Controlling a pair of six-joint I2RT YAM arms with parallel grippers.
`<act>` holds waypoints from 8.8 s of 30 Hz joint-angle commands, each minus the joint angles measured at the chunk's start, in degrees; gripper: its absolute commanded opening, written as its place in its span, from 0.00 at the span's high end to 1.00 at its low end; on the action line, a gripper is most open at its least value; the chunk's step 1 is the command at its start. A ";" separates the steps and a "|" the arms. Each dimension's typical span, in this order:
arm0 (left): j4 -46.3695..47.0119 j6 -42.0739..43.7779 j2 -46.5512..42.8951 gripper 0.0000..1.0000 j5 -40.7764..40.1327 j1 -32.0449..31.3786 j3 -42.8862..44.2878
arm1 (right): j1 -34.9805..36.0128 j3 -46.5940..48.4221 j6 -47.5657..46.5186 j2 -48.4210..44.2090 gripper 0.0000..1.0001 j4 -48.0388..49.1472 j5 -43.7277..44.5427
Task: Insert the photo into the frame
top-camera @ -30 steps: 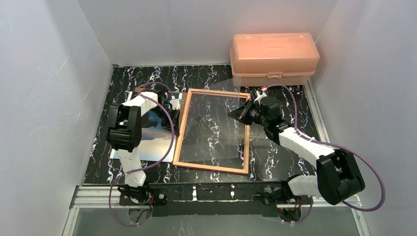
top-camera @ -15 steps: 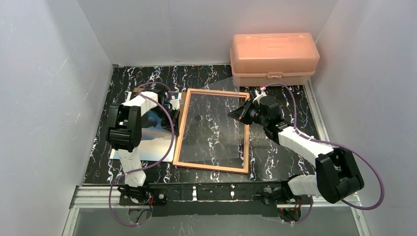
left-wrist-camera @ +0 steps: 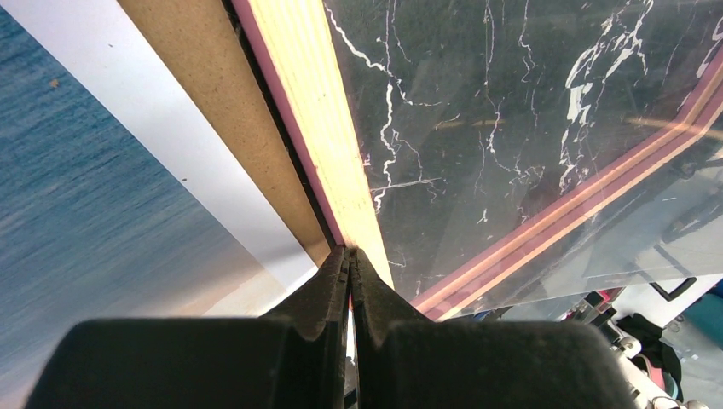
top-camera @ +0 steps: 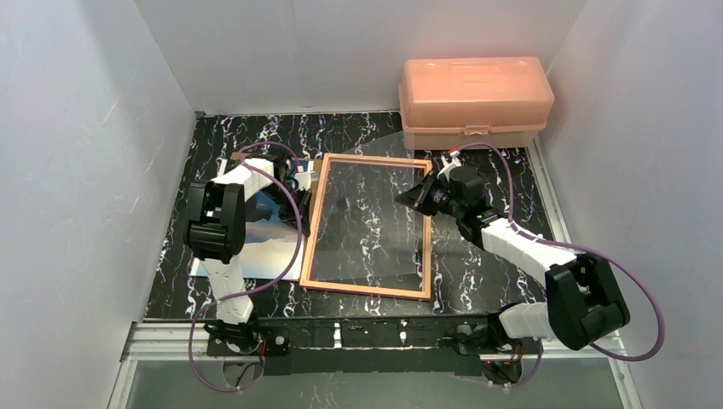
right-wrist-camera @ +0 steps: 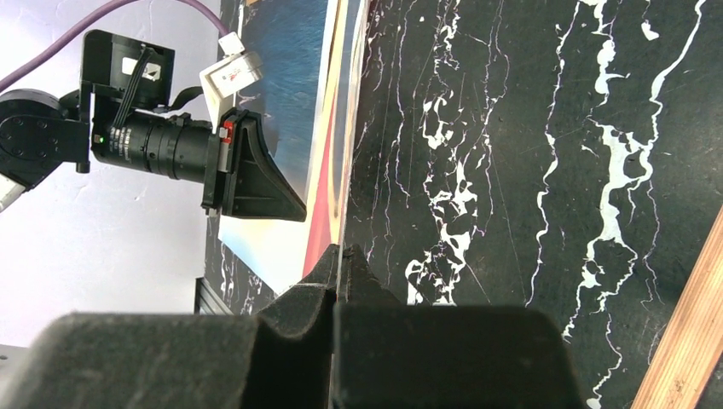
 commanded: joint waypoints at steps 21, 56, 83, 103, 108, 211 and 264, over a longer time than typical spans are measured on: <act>-1.00 1.31 -0.52 1.00 0.68 -0.75 -0.02 | 0.53 5.01 -9.86 5.05 0.42 -9.54 4.01; -0.99 1.23 -0.70 1.00 1.39 -0.74 -0.14 | 1.97 16.66 -19.11 13.64 0.09 -27.46 10.20; -1.07 1.16 -0.86 1.00 1.50 -0.74 -0.11 | 2.39 20.97 -22.89 15.86 0.01 -35.76 15.69; -1.42 1.31 -0.52 1.00 1.47 -0.66 0.18 | 4.81 17.20 -19.75 11.91 0.10 -34.04 18.61; -1.51 1.25 -0.52 1.00 1.55 -0.64 0.49 | 7.35 16.32 -18.16 11.05 0.13 -36.42 22.13; -18.27 8.04 -2.96 1.00 13.37 9.66 17.29 | 20.20 30.58 -11.72 9.42 0.02 -45.52 32.86; 4.67 17.57 2.99 0.81 -15.03 38.54 3.09 | 30.84 74.59 -1.94 60.61 0.02 -40.06 23.43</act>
